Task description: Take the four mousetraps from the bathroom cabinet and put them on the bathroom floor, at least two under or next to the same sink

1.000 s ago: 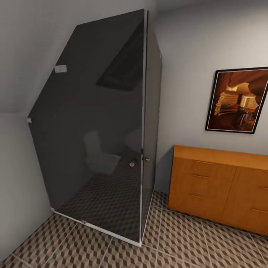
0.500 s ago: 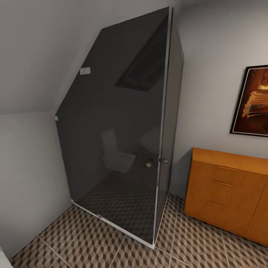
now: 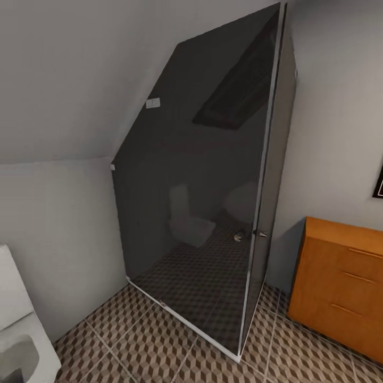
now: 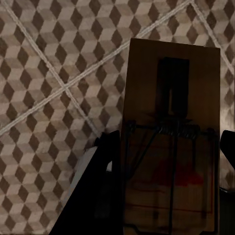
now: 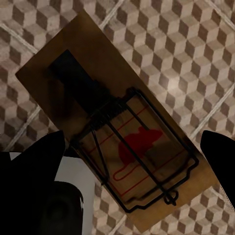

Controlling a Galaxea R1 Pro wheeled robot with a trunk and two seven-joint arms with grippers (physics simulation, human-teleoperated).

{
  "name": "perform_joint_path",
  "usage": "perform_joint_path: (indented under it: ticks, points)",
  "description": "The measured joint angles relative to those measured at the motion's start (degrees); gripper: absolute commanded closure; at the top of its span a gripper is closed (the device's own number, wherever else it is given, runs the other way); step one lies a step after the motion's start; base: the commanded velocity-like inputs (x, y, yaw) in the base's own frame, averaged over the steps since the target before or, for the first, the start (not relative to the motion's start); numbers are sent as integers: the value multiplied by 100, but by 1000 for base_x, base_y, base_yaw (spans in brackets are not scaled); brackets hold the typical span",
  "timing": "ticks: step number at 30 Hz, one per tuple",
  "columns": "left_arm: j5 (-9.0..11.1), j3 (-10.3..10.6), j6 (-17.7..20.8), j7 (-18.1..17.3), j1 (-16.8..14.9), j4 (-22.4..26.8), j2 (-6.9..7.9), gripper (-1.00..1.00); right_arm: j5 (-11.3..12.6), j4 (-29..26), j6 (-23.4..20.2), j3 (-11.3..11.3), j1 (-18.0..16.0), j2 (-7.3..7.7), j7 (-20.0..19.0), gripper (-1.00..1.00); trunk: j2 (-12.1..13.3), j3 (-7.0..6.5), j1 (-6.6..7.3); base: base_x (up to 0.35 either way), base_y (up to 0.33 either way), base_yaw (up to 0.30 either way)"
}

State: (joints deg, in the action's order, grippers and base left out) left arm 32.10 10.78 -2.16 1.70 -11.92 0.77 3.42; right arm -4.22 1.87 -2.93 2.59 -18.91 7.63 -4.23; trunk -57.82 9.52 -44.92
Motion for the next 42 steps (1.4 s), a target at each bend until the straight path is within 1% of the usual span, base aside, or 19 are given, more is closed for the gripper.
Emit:
perform_joint_path:
  ticks: [4,7,15,42]
  points:
    - [2,0,7,-16,0,-1,-180,100,-2,0,-4,0,0,0,0,100,1,0,0,0,0,300]
    - [-17,4,2,-21,0,1,-228,100,-4,0,-4,0,0,0,0,100,1,0,0,0,0,300]
    - [14,10,-2,-20,0,1,-213,100,-1,0,1,0,0,0,0,100,1,0,0,0,0,300]
    - [3,26,-7,-20,0,1,-213,100,-3,0,-3,0,0,0,0,100,1,0,0,0,0,300]
